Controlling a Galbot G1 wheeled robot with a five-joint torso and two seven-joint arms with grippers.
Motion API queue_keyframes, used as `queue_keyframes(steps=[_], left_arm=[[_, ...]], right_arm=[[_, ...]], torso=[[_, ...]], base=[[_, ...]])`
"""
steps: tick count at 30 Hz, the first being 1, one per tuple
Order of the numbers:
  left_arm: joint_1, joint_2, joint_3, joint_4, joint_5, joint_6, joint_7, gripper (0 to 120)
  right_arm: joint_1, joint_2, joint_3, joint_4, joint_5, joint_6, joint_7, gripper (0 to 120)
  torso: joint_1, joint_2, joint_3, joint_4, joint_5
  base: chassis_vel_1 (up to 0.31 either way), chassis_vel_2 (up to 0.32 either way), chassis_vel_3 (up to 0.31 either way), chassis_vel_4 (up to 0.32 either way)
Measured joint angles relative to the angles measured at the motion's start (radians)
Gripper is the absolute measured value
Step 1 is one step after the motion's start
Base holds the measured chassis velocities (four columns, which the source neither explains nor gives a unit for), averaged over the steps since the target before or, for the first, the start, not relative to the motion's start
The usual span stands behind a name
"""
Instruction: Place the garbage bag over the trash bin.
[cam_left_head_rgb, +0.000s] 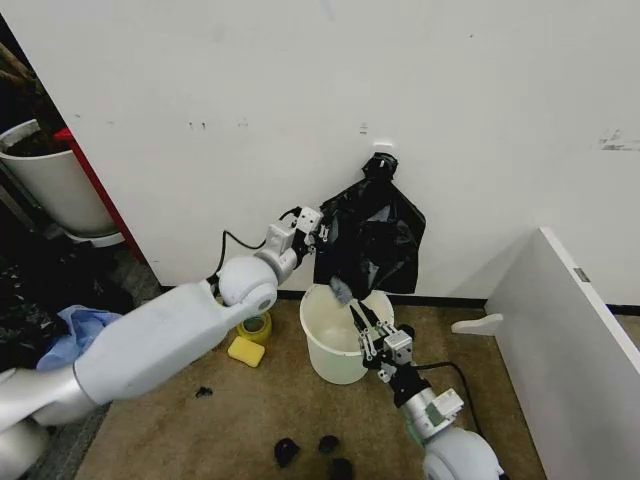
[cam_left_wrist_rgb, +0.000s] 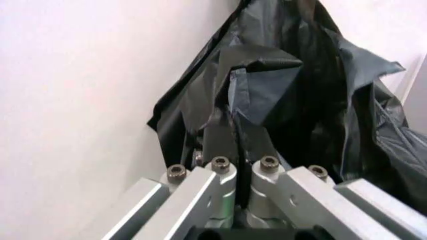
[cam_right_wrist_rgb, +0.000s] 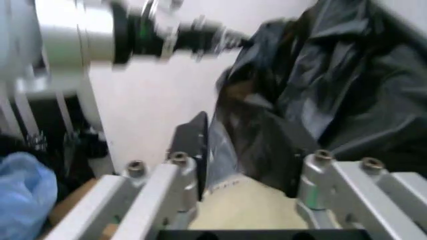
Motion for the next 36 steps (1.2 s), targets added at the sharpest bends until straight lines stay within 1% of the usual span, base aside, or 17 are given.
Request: queue_keyframes(steps=[2, 3, 6, 8, 9, 11, 14, 16, 17, 18, 20, 21, 25, 29, 32, 33, 36], left_arm=[[0.013, -0.001, -0.007, -0.004, 0.002, -0.016, -0.003, 0], [0.013, -0.001, -0.007, -0.004, 0.002, -0.016, -0.003, 0], [0.032, -0.009, -0.018, -0.016, 0.003, -0.033, -0.012, 0], [0.034, -0.018, -0.019, -0.017, 0.005, -0.035, -0.016, 0], [0.034, -0.018, -0.019, -0.017, 0.005, -0.035, -0.016, 0], [0.039, -0.019, -0.018, -0.022, 0.005, -0.035, -0.018, 0], [0.052, -0.011, -0.019, -0.036, 0.007, -0.035, -0.019, 0], [0.059, -0.008, -0.025, -0.04, 0.01, -0.035, -0.022, 0], [0.059, -0.008, -0.025, -0.04, 0.01, -0.035, -0.022, 0], [0.065, -0.007, -0.029, -0.042, 0.011, -0.035, -0.024, 0], [0.074, -0.005, -0.035, -0.043, 0.014, -0.034, -0.026, 0], [0.078, -0.004, -0.038, -0.044, 0.015, -0.034, -0.027, 0], [0.088, -0.001, -0.044, -0.049, 0.018, -0.033, -0.03, 0], [0.098, -0.002, -0.05, -0.055, 0.02, -0.032, -0.033, 0], [0.1, -0.003, -0.051, -0.055, 0.021, -0.032, -0.033, 0], [0.101, -0.003, -0.051, -0.055, 0.021, -0.032, -0.033, 0], [0.101, -0.003, -0.05, -0.055, 0.023, -0.032, -0.033, 0]], right_arm=[[-0.01, -0.008, 0.016, 0.044, 0.027, -0.016, 0.02, 41], [-0.01, -0.008, 0.016, 0.044, 0.027, -0.016, 0.02, 41], [0.029, -0.03, 0.032, 0.068, 0.051, -0.073, 0.072, 54], [0.078, -0.048, 0.039, 0.033, 0.044, -0.105, 0.096, 61], [0.078, -0.048, 0.039, 0.033, 0.044, -0.105, 0.096, 61], [0.136, -0.068, 0.034, -0.003, 0.028, -0.142, 0.112, 71], [0.239, -0.102, -0.008, -0.061, -0.022, -0.204, 0.133, 84], [0.311, -0.122, -0.042, -0.102, -0.057, -0.229, 0.146, 90], [0.311, -0.122, -0.042, -0.102, -0.057, -0.229, 0.146, 90], [0.352, -0.13, -0.063, -0.125, -0.072, -0.243, 0.156, 97], [0.426, -0.135, -0.103, -0.161, -0.088, -0.268, 0.18, 98], [0.457, -0.135, -0.121, -0.176, -0.097, -0.279, 0.188, 98], [0.516, -0.125, -0.167, -0.215, -0.13, -0.307, 0.202, 93], [0.547, -0.102, -0.205, -0.227, -0.097, -0.359, 0.225, 93], [0.553, -0.097, -0.213, -0.231, -0.096, -0.371, 0.232, 93], [0.556, -0.094, -0.215, -0.234, -0.097, -0.374, 0.235, 91], [0.588, -0.078, -0.236, -0.274, -0.113, -0.403, 0.267, 83]], torso=[[0.0, 0.0, 0.0, -0.0001, -0.0003], [0.0, 0.0, 0.0, -0.0001, -0.0003], [0.0, 0.0, 0.0, 0.0, -0.0002], [0.0, 0.0, 0.0, 0.0001, 0.0003], [0.0, 0.0, 0.0, 0.0001, 0.0003], [0.0, 0.0, 0.0, -0.0002, 0.0001], [0.0, 0.0, 0.0, 0.0, 0.0001], [0.0, 0.0, 0.0, 0.0003, 0.0001], [0.0, 0.0, 0.0, 0.0003, 0.0001], [0.0, 0.0, 0.0, 0.0002, 0.0001], [0.0, 0.0, 0.0, 0.0001, -0.0001], [0.0, 0.0, 0.0, 0.0002, -0.0001], [0.0, 0.0, 0.0, 0.0002, -0.0002], [0.0, 0.0, 0.0, 0.0, -0.0001], [0.0, 0.0, 0.0, 0.0, -0.0001], [0.0, 0.0, 0.0, 0.0, -0.0001], [0.0, 0.0, 0.0, 0.0, 0.0]], base=[[0.0, 0.0, 0.0, 0.0], [0.0, 0.0, 0.0, 0.0], [0.0, 0.0, 0.0, 0.0], [0.0, 0.0, 0.0, 0.0], [0.0, 0.0, 0.0, 0.0], [0.0, 0.0, 0.0, 0.0], [0.0, 0.0, 0.0, 0.0], [0.0, 0.0, 0.0, 0.0], [0.0, 0.0, 0.0, 0.0], [0.0, 0.0, 0.0, 0.0], [0.0, 0.0, 0.0, 0.0], [0.0, 0.0, 0.0, 0.0], [0.0, 0.0, 0.0, 0.0], [0.0, 0.0, 0.0, 0.0], [0.0, 0.0, 0.0, 0.0], [0.0, 0.0, 0.0, 0.0], [0.0, 0.0, 0.0, 0.0]])
